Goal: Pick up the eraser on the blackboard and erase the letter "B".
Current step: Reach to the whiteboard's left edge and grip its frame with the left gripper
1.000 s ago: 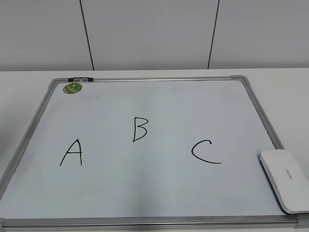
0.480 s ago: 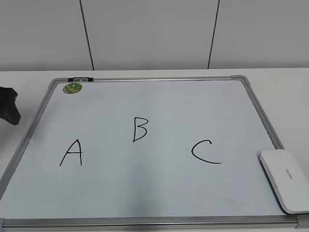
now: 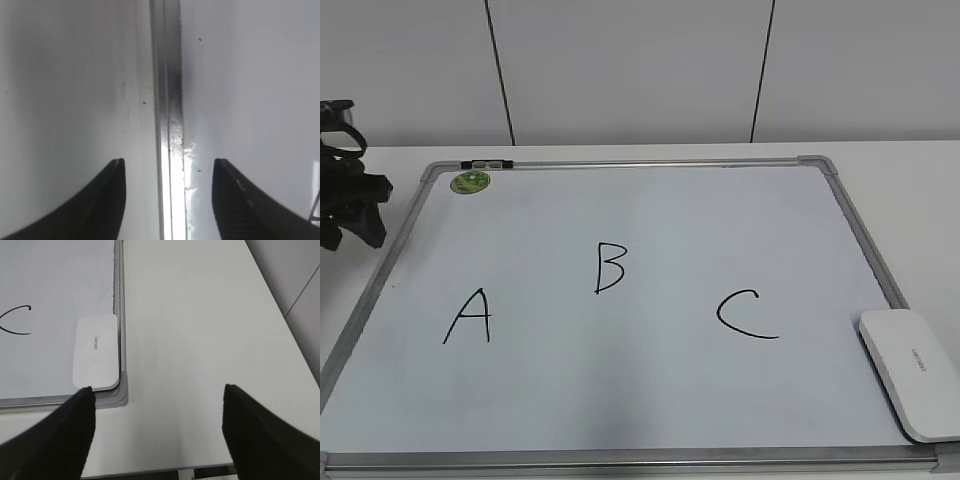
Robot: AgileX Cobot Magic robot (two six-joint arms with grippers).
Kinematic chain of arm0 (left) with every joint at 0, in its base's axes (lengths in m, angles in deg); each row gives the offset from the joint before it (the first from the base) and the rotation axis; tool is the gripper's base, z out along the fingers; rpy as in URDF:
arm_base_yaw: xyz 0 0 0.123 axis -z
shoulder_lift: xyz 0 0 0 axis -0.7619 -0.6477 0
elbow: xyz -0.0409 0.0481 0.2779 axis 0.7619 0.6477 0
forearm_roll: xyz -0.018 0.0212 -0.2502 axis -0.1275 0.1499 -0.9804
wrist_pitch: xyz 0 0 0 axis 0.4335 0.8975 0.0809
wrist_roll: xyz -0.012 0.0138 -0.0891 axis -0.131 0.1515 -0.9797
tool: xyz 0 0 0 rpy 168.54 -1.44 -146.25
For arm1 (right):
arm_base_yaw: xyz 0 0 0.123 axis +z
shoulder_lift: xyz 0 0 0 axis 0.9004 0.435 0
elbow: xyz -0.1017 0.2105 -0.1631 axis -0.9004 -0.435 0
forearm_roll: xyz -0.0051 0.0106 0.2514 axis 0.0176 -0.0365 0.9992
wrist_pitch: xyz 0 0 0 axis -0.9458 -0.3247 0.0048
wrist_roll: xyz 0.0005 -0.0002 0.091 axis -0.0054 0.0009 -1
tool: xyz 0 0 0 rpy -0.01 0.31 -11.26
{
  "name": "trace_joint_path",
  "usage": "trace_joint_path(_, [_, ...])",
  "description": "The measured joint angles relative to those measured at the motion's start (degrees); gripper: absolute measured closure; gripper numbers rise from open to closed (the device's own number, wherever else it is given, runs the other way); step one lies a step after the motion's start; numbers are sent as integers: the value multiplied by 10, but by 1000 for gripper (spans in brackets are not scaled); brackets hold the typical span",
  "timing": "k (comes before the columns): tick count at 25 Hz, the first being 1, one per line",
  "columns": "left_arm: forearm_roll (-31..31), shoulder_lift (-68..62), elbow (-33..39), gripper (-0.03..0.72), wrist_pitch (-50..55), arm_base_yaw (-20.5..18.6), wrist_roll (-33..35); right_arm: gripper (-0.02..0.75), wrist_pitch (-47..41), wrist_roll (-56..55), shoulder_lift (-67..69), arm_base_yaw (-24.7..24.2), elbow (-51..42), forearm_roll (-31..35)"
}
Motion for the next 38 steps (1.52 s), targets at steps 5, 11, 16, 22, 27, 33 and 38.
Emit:
trace_joint_path(5, [2, -41, -28, 338, 9, 0, 2, 150, 0, 0, 0, 0, 0, 0])
trace_joint_path(11, [2, -71, -42, 363, 14, -1, 17, 150, 0, 0, 0, 0, 0, 0])
trace_joint_path(16, [2, -80, -43, 372, 15, -3, 30, 150, 0, 0, 0, 0, 0, 0])
trace_joint_path(22, [-29, -92, -45, 382, 15, -21, 66, 150, 0, 0, 0, 0, 0, 0])
trace_joint_path(27, [-44, -99, -47, 384, 15, -25, 76, 150, 0, 0, 0, 0, 0, 0])
trace_joint_path(33, [-49, -111, -49, 421, 15, -25, 77, 150, 0, 0, 0, 0, 0, 0])
trace_joint_path(38, [-57, -114, -53, 499, 22, -25, 77, 150, 0, 0, 0, 0, 0, 0])
